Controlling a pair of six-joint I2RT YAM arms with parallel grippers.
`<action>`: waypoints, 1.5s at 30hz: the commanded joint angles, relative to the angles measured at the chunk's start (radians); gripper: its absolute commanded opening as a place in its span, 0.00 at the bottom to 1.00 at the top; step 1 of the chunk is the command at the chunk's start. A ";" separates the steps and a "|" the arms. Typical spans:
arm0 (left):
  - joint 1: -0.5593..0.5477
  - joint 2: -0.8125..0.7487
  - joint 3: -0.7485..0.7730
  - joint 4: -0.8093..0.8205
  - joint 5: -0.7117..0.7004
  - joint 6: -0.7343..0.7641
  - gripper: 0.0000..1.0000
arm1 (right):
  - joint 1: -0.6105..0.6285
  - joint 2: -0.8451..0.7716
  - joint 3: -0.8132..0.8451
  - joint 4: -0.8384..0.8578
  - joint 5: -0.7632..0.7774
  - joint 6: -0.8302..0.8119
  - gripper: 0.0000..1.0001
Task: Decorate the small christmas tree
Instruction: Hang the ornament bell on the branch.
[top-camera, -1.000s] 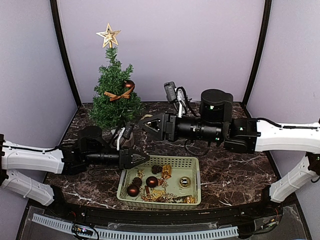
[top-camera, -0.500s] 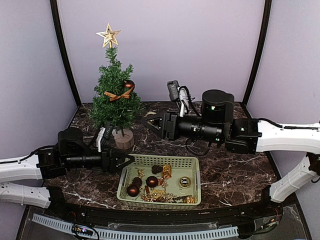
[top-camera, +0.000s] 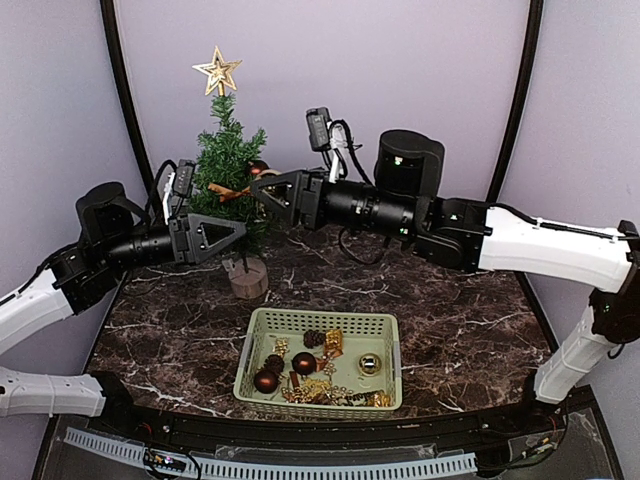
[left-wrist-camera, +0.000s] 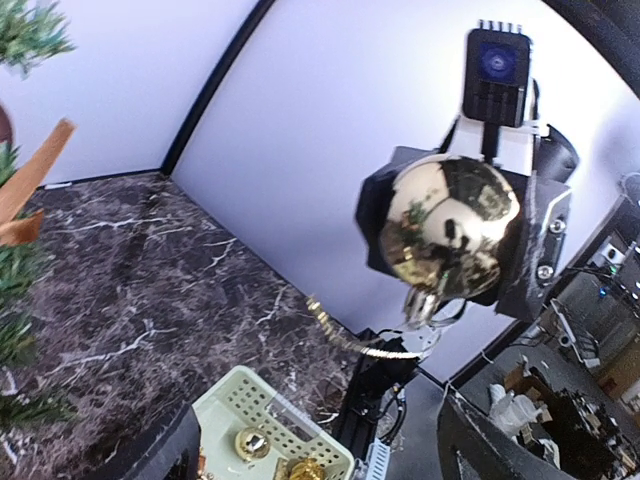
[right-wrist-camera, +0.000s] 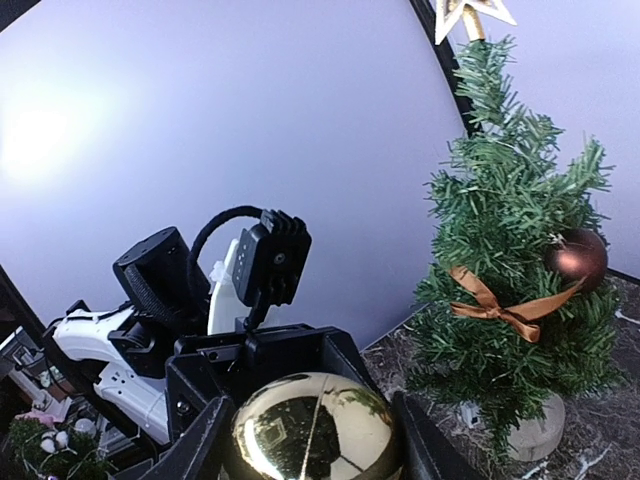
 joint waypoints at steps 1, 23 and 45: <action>0.005 0.034 0.030 0.205 0.211 -0.014 0.85 | -0.009 0.019 0.053 0.082 -0.117 -0.012 0.45; 0.005 0.040 -0.050 0.486 0.259 -0.140 0.20 | -0.024 -0.016 0.003 0.182 -0.275 0.058 0.46; 0.008 -0.003 -0.092 0.447 0.179 -0.116 0.30 | -0.025 0.003 0.006 0.202 -0.288 0.076 0.46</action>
